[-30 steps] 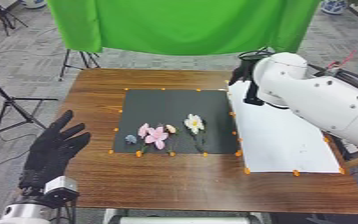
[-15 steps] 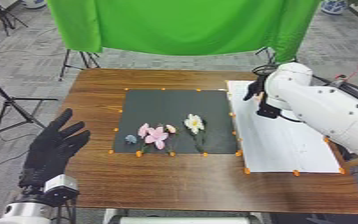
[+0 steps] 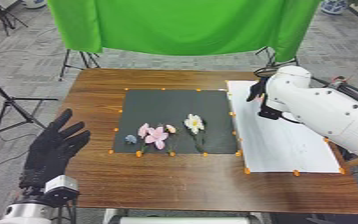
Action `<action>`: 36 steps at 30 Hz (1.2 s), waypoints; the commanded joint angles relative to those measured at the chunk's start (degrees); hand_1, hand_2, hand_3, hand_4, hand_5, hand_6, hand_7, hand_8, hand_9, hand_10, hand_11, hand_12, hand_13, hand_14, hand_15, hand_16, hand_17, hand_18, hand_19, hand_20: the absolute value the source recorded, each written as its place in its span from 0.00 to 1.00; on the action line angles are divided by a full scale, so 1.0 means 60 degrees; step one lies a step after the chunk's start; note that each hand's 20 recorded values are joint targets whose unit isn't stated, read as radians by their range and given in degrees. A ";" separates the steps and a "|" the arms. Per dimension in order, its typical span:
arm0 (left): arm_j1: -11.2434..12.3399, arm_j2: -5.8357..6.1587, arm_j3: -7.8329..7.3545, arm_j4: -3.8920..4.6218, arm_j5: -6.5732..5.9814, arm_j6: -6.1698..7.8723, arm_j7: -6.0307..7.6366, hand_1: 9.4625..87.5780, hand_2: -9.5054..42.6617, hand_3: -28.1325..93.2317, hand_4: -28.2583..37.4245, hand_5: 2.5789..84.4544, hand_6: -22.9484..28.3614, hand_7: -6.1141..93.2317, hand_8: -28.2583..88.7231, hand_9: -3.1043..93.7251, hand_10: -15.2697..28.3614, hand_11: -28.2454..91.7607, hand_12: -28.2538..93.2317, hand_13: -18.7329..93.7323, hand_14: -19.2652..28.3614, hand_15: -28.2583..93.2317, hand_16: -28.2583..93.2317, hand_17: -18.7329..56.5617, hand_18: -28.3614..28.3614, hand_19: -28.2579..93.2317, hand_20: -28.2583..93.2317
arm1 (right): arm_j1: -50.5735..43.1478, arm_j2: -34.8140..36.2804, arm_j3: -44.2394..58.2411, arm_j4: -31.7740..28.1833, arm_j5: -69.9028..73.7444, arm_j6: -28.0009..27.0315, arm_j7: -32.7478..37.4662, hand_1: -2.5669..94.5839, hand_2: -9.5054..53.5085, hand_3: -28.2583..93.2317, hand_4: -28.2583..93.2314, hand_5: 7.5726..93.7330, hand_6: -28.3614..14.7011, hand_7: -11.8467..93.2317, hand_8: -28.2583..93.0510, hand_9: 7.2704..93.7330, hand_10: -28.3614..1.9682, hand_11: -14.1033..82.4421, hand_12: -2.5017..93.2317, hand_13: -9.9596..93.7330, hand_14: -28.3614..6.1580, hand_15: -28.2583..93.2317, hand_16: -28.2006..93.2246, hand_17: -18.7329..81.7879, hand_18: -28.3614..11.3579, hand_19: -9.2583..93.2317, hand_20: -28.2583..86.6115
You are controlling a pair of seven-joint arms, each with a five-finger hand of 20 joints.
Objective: Arrange flowers
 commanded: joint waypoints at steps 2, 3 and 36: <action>-0.0156 -0.0031 0.0111 0.0074 0.0054 -0.0091 -0.0222 0.26 0.31 0.75 0.13 0.38 0.60 0.14 0.18 0.35 0.80 0.46 0.33 0.36 0.99 0.71 0.13 0.16 1.00 0.68 0.21 | 0.0097 0.0046 0.0085 -0.0023 -0.0035 0.0254 0.0162 0.28 0.19 0.90 0.04 0.36 0.69 0.22 0.15 0.40 0.23 0.20 0.17 0.72 0.41 0.85 0.30 0.65 0.26 1.00 0.45; -0.0189 -0.0063 0.0095 0.0094 0.0105 -0.0174 -0.0308 0.26 0.31 0.75 0.13 0.38 0.60 0.14 0.18 0.35 0.80 0.46 0.33 0.36 0.99 0.71 0.13 0.16 1.00 0.68 0.21 | 0.0014 0.0108 0.0155 -0.0083 -0.0004 0.0185 0.0223 0.28 0.19 0.90 0.04 0.36 0.68 0.22 0.15 0.40 0.23 0.20 0.17 0.72 0.41 0.84 0.30 0.65 0.26 1.00 0.45; -0.0168 -0.0107 0.0095 0.0125 0.0156 -0.0228 -0.0280 0.26 0.31 0.75 0.13 0.38 0.61 0.14 0.18 0.35 0.80 0.46 0.33 0.36 0.99 0.71 0.13 0.16 1.00 0.69 0.20 | -0.0204 0.0563 -0.1063 -0.0011 -0.1502 0.1249 0.0553 0.62 0.00 0.82 0.00 0.67 0.69 0.47 0.23 0.82 0.68 0.22 0.30 0.84 0.73 0.77 0.36 0.70 0.42 1.00 0.43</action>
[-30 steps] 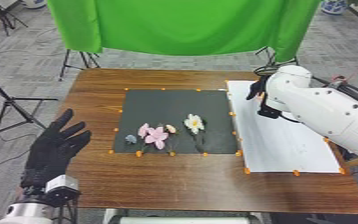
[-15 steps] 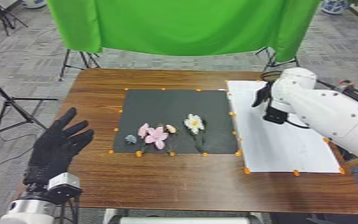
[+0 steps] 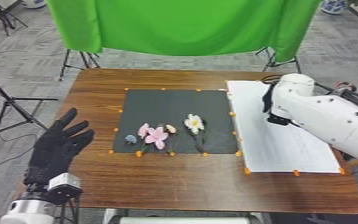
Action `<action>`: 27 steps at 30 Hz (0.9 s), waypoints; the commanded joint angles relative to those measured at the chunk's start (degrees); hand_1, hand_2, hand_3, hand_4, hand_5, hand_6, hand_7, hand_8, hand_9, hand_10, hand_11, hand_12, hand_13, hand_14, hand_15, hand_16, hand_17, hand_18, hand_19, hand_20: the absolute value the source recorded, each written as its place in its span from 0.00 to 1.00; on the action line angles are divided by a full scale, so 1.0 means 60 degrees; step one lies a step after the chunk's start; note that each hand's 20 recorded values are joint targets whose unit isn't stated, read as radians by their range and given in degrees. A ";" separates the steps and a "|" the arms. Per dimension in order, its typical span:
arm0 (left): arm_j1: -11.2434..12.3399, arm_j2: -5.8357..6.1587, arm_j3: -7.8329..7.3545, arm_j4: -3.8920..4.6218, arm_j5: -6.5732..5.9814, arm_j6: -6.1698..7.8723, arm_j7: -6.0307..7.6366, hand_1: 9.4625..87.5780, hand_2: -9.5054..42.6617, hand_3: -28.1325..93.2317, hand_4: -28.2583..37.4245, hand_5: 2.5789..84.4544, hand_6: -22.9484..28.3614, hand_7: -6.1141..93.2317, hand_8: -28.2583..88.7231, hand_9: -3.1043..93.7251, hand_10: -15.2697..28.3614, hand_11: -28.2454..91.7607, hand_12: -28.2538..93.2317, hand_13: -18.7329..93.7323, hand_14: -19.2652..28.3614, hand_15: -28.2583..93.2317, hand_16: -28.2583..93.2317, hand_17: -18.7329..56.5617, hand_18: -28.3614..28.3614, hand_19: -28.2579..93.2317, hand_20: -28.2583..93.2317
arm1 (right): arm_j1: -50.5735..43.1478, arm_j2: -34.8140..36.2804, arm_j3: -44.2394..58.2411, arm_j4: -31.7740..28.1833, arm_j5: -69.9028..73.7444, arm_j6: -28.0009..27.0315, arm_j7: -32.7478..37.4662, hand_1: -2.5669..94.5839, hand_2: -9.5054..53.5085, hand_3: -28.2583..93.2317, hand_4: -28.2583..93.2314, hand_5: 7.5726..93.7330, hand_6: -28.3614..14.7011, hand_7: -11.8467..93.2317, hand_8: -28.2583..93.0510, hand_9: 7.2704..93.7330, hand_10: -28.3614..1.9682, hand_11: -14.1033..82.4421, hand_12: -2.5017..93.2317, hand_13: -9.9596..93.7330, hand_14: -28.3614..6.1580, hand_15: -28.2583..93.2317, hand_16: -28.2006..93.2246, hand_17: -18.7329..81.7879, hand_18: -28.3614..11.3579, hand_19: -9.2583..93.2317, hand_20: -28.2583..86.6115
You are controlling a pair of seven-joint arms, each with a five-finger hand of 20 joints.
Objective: Arrange flowers
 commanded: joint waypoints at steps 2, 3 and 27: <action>0.0114 -0.0052 0.0003 -0.0024 0.0027 -0.0048 0.0038 0.26 0.31 0.75 0.13 0.38 0.61 0.14 0.18 0.35 0.80 0.46 0.33 0.36 0.99 0.71 0.13 0.16 1.00 0.69 0.20 | 0.0054 0.0295 -0.0855 -0.0080 -0.0999 0.1241 -0.0062 0.64 0.00 0.82 0.00 0.70 0.71 0.50 0.24 0.89 0.70 0.21 0.34 0.85 0.76 0.77 0.36 0.72 0.43 1.00 0.45; 0.0121 -0.0109 -0.0010 -0.0028 0.0065 -0.0068 -0.0023 0.26 0.31 0.75 0.13 0.38 0.61 0.14 0.18 0.35 0.80 0.46 0.33 0.36 0.99 0.71 0.13 0.16 1.00 0.69 0.20 | 0.0053 0.0326 -0.0943 -0.0107 -0.1055 0.1337 -0.0050 0.65 0.00 0.82 0.00 0.71 0.71 0.51 0.25 0.90 0.71 0.21 0.34 0.86 0.77 0.77 0.36 0.72 0.43 1.00 0.46; 0.0727 0.0366 -0.0081 -0.0308 -0.0382 0.0443 0.0540 0.26 0.31 0.75 0.13 0.38 0.61 0.14 0.18 0.35 0.80 0.46 0.33 0.36 0.99 0.71 0.13 0.16 1.00 0.69 0.20 | -0.0115 0.0570 -0.0146 -0.2618 -0.1400 0.1459 -0.0343 0.65 0.00 0.84 0.00 0.78 0.70 0.47 0.26 0.96 0.70 0.22 0.36 0.90 0.78 0.77 0.36 0.75 0.41 1.00 0.51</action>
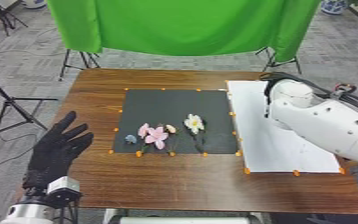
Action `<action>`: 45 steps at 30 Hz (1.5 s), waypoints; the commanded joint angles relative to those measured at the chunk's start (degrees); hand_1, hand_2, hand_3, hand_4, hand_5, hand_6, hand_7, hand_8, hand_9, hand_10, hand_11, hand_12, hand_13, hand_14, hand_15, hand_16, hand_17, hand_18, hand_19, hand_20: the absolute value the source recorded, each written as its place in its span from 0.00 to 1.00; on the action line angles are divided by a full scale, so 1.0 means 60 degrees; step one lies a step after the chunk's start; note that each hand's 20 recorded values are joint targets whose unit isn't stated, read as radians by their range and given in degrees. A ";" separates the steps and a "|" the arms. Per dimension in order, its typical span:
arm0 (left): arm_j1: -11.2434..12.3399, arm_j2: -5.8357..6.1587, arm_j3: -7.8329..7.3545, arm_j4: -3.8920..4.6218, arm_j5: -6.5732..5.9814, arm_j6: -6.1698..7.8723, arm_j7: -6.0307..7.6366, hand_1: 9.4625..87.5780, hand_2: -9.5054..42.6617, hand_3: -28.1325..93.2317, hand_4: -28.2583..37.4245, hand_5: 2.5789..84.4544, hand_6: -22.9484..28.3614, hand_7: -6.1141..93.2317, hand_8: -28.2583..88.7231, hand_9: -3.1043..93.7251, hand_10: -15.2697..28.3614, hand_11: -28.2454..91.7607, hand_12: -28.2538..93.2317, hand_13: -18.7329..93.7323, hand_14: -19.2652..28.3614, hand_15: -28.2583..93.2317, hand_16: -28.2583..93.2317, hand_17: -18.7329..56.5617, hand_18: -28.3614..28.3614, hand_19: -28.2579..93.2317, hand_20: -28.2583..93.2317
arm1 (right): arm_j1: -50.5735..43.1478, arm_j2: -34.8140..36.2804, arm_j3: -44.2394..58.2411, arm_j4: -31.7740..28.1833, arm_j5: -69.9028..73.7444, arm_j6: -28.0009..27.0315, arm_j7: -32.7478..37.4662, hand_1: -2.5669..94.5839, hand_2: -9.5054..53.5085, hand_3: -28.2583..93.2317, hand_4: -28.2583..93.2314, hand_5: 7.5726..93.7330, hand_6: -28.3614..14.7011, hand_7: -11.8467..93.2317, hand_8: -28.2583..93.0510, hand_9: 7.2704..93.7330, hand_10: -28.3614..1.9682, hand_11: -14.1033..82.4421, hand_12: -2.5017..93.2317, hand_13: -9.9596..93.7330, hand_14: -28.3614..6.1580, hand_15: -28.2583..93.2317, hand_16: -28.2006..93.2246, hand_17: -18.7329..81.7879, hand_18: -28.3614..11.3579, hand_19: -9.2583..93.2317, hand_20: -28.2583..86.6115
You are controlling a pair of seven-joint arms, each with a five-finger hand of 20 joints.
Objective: Arrange flowers
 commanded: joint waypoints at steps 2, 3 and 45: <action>0.0347 -0.0019 -0.0185 -0.0195 -0.0026 0.0189 -0.0041 0.26 0.31 0.75 0.13 0.38 0.61 0.14 0.18 0.35 0.80 0.46 0.33 0.36 0.99 0.71 0.13 0.16 1.00 0.69 0.20 | -0.1033 0.0212 0.1249 -0.1987 -0.0348 -0.0755 -0.0374 0.65 0.00 0.84 0.00 0.78 0.70 0.47 0.27 0.96 0.69 0.22 0.36 0.90 0.78 0.77 0.36 0.75 0.41 1.00 0.51; 0.0344 -0.0029 -0.0212 -0.0187 0.0001 0.0163 -0.0061 0.26 0.31 0.75 0.13 0.38 0.61 0.14 0.18 0.35 0.80 0.46 0.33 0.36 0.99 0.71 0.13 0.16 1.00 0.69 0.20 | -0.1328 0.0268 0.1505 -0.2278 -0.0316 -0.0932 -0.0444 0.65 0.00 0.84 0.00 0.78 0.70 0.47 0.27 0.96 0.69 0.22 0.36 0.90 0.77 0.77 0.36 0.75 0.41 1.00 0.51; 0.0141 -0.0349 -0.0202 -0.0089 0.0357 -0.0066 -0.0537 0.26 0.31 0.75 0.13 0.38 0.61 0.14 0.18 0.35 0.80 0.46 0.33 0.36 0.99 0.71 0.13 0.16 1.00 0.69 0.20 | -0.4216 -0.0177 0.3025 -0.4784 -0.0670 -0.1790 -0.1589 0.66 0.00 0.84 0.00 0.78 0.69 0.45 0.29 0.96 0.67 0.22 0.36 0.89 0.73 0.77 0.36 0.74 0.37 1.00 0.53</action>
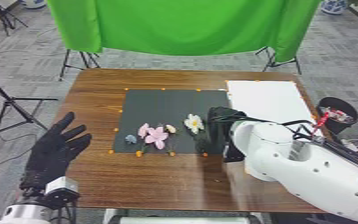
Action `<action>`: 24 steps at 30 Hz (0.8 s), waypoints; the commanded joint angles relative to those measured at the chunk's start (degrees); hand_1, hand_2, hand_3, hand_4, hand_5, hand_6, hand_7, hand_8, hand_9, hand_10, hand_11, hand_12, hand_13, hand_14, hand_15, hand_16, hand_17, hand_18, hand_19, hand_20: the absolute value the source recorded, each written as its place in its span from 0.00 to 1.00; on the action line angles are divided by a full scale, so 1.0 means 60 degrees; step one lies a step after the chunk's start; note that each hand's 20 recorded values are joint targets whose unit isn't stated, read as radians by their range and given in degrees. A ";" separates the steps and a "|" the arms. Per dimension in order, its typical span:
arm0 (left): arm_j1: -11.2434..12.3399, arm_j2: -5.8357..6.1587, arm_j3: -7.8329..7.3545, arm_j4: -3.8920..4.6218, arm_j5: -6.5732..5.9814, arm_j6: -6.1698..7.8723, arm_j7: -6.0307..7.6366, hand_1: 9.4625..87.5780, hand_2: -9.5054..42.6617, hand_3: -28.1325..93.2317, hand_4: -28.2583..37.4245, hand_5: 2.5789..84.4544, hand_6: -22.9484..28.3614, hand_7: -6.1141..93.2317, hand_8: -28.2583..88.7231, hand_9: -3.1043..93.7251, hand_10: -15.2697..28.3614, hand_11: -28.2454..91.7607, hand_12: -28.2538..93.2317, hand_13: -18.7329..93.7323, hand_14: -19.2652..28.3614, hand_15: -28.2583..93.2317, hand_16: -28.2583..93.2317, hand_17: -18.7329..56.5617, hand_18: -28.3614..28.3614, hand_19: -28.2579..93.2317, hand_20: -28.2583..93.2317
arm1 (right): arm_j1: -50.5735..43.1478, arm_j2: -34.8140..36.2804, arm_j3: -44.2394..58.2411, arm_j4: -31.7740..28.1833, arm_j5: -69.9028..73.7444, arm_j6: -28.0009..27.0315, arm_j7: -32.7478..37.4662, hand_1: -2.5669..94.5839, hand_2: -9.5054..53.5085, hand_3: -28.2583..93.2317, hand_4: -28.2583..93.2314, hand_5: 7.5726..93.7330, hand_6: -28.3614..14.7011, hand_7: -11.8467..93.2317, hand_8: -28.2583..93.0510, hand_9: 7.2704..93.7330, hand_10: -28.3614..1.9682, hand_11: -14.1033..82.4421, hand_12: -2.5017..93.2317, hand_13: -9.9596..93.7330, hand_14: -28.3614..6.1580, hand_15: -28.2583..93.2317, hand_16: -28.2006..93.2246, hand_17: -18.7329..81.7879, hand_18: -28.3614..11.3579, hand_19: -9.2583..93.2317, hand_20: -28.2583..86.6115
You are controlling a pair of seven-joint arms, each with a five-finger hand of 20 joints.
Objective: Arrange flowers
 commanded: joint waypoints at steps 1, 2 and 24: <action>0.0007 0.0062 0.0104 0.0037 -0.0040 -0.0019 0.0043 0.26 0.31 0.75 0.13 0.38 0.61 0.14 0.18 0.35 0.80 0.46 0.33 0.36 0.99 0.71 0.13 0.16 1.00 0.69 0.20 | -0.0239 -0.0216 0.0300 -0.0058 0.0055 -0.0158 -0.0079 0.65 0.00 0.84 0.00 0.78 0.69 0.45 0.29 0.95 0.67 0.22 0.36 0.89 0.73 0.77 0.36 0.74 0.37 1.00 0.53; 0.0012 0.0021 0.0085 0.0038 0.0001 -0.0057 0.0013 0.26 0.31 0.75 0.13 0.38 0.61 0.14 0.18 0.35 0.80 0.46 0.33 0.36 0.99 0.71 0.13 0.16 1.00 0.69 0.20 | -0.0278 -0.0230 0.0307 -0.0057 0.0010 -0.0146 -0.0068 0.65 0.00 0.84 0.00 0.77 0.68 0.43 0.28 0.95 0.67 0.22 0.36 0.89 0.72 0.77 0.36 0.74 0.36 1.00 0.53; 0.0096 0.0047 0.0195 0.0040 -0.0079 0.0048 0.0151 0.27 0.31 0.75 0.13 0.38 0.61 0.14 0.18 0.35 0.80 0.46 0.33 0.36 0.99 0.71 0.13 0.16 1.00 0.69 0.20 | -0.0509 -0.0254 0.0901 -0.0507 0.0188 -0.0247 0.0078 0.48 0.00 0.86 0.03 0.60 0.64 0.27 0.14 0.86 0.46 0.37 0.20 0.89 0.67 0.76 0.35 0.74 0.32 1.00 0.51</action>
